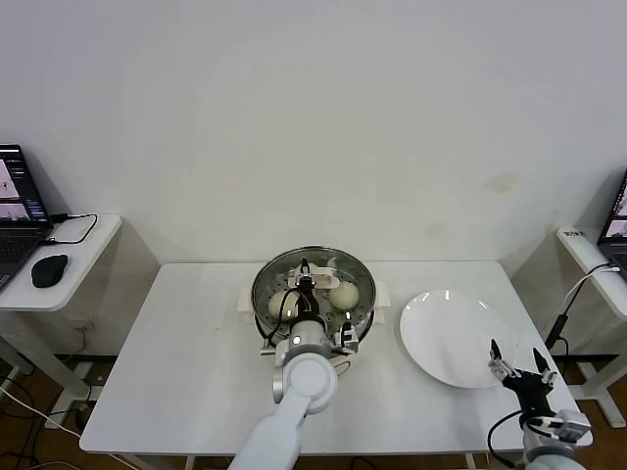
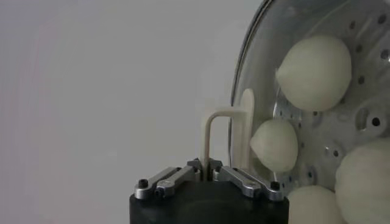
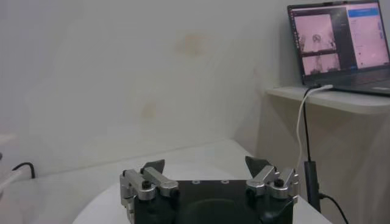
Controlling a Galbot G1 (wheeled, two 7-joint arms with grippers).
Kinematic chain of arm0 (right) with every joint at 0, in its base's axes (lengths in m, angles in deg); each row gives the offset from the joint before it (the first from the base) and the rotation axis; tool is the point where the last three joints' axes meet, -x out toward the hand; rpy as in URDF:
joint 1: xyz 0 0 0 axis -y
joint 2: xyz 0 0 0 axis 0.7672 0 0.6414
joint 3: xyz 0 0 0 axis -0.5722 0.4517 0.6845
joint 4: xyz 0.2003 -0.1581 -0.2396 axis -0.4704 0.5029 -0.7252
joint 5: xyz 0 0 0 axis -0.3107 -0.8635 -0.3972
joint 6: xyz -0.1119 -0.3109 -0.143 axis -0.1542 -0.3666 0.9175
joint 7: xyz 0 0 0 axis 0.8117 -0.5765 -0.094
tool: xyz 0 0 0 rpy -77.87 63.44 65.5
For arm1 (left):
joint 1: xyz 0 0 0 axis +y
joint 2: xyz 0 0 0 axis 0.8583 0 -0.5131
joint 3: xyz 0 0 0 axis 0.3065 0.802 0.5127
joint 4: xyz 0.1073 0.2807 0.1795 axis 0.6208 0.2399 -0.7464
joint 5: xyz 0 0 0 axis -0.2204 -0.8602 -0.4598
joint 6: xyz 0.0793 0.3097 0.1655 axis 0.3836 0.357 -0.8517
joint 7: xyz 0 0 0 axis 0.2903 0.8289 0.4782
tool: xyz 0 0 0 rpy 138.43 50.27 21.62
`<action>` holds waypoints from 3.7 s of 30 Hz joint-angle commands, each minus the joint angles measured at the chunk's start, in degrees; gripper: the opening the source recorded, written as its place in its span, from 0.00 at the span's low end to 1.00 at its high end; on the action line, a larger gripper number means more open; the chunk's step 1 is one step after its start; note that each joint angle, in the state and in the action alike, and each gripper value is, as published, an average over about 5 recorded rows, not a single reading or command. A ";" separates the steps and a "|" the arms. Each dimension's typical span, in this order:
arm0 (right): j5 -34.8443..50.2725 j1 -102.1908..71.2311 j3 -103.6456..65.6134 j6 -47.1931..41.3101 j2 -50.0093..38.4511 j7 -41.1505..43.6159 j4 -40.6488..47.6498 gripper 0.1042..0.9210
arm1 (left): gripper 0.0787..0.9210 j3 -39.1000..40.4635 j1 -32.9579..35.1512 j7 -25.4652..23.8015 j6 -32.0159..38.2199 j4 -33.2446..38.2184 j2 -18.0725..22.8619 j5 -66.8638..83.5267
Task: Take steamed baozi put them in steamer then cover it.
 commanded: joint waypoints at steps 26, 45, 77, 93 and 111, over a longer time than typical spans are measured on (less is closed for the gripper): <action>-0.15 -0.95 -1.16 0.09 0.15 0.06 -0.63 0.88 | 0.23 0.49 1.49 -0.45 0.80 3.93 -0.54 1.75; -0.51 -1.39 -1.07 -0.32 0.06 0.17 -1.04 0.88 | 0.86 1.23 8.84 -4.01 0.57 20.29 -4.80 1.85; -9.47 -3.08 14.37 0.75 -5.18 -1.08 -3.44 0.88 | 0.88 -36.58 47.78 22.43 37.66 20.35 -11.99 93.42; -12.42 -10.97 12.35 -7.42 -4.11 -2.45 -12.87 0.88 | 0.88 -35.75 50.01 19.32 19.77 28.25 -11.41 89.63; -13.14 -11.32 12.85 -7.26 -3.29 -1.29 -14.31 0.88 | 0.88 -34.91 52.45 21.00 19.87 32.52 -11.07 88.55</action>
